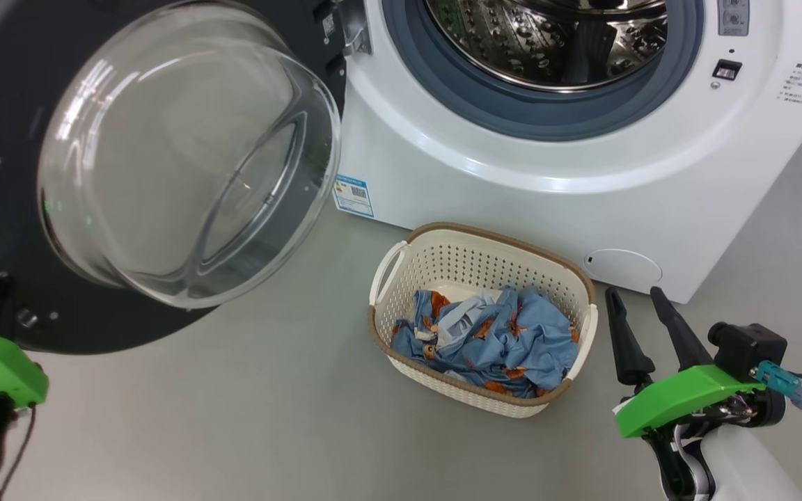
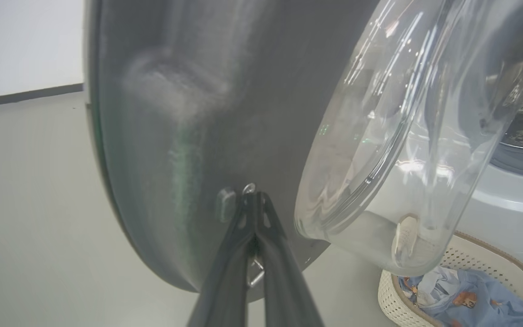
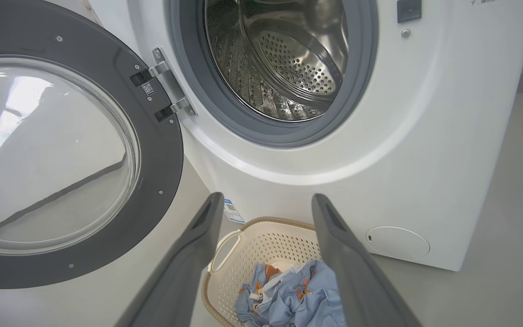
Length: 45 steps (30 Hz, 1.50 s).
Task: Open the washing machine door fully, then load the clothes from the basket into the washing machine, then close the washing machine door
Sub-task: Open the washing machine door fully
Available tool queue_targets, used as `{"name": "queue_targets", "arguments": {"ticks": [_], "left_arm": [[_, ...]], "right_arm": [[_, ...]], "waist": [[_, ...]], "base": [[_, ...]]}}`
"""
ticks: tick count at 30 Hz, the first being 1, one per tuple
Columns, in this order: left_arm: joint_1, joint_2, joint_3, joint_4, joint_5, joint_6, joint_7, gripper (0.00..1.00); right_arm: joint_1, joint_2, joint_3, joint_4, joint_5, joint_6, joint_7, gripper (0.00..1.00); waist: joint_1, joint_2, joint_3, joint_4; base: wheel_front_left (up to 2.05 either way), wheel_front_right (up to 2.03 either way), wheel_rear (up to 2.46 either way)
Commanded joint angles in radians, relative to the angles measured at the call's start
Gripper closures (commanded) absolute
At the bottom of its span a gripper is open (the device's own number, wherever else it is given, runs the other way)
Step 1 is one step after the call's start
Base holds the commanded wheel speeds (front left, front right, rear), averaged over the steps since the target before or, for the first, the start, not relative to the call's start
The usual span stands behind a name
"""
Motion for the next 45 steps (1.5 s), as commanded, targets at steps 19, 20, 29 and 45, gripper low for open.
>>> {"name": "queue_targets", "arguments": {"ticks": [19,20,29,45], "left_arm": [[-0.220,0.104,-0.038,0.279,0.037,-0.058,-0.083,1.00],[-0.221,0.102,-0.043,0.282,0.038,-0.059,-0.088,1.00],[-0.199,0.079,-0.097,0.272,0.032,-0.067,-0.121,1.00],[-0.004,0.070,-0.127,0.057,-0.048,-0.061,-0.193,0.00]], "right_arm": [[-0.058,0.007,0.017,-0.005,-0.013,0.006,-0.012,0.00],[-0.057,0.008,0.017,-0.005,-0.012,0.006,-0.012,0.00],[-0.041,0.010,0.010,-0.005,-0.006,0.006,-0.012,0.00],[0.007,0.006,0.017,-0.023,0.010,0.006,-0.012,0.00]], "waist": [[0.0000,0.0000,0.016,-0.023],[0.0000,0.0000,0.015,-0.023],[0.0000,0.0000,-0.012,-0.021],[0.0000,0.0000,-0.080,-0.101]], "base": [[0.00,0.00,0.00],[0.00,0.00,0.00],[0.00,0.00,0.00],[0.00,0.00,0.00]]}}
